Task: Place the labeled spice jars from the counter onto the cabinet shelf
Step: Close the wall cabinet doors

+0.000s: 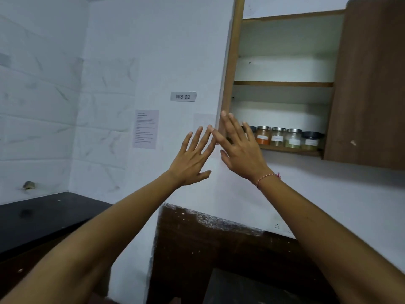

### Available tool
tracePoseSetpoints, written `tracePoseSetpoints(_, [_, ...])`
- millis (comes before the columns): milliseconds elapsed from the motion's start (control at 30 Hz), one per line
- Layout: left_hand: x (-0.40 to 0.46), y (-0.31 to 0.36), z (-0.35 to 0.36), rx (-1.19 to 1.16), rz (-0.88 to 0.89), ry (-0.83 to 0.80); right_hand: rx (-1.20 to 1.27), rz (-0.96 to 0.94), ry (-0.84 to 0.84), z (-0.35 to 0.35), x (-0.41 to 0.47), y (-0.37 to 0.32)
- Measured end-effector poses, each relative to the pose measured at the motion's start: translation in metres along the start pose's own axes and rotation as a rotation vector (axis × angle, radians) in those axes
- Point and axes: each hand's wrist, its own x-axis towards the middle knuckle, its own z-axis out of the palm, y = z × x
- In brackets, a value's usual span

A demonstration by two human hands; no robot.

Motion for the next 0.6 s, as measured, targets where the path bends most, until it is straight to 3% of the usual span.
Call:
tracePoseSetpoints(200, [0.044,0.067,0.000,-0.132,0.101,0.063,-0.089,0.064,-0.130,-0.018,-0.061,0.065])
tracePoseSetpoints(600, [0.134,0.197,0.029,-0.173,0.201,-0.002,0.008,0.177,-0.607,0.000,-0.161,0.174])
